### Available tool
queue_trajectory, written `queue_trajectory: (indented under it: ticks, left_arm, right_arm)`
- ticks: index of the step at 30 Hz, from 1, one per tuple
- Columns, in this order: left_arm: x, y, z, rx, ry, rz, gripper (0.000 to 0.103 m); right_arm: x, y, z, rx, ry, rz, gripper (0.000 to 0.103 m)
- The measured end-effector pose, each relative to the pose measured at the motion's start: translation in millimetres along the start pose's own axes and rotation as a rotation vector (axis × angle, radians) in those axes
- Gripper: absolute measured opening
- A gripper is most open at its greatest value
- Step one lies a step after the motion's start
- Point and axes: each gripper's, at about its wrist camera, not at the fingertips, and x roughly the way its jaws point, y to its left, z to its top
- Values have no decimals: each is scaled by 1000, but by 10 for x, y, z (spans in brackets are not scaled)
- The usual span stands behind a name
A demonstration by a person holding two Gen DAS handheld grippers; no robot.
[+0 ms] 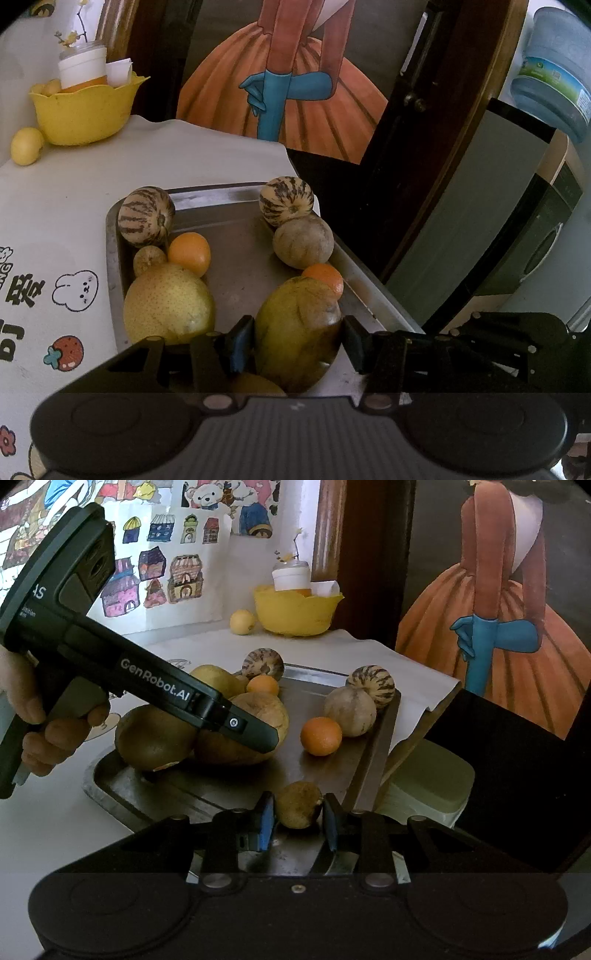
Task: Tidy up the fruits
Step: 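Lower the mango and small fruit into the tray with both tools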
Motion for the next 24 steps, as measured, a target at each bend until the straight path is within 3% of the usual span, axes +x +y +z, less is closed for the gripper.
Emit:
queue_trajectory:
  ticks: [14,24]
  left_arm:
    - [-7,10,16,-43,-6,10,56]
    - [-92,14,29,-86,-59,10,70]
  right_arm:
    - [-49,143,-84,-14,-50,-75,39]
    - [-109,286,-163,-21,-103,-135,57]
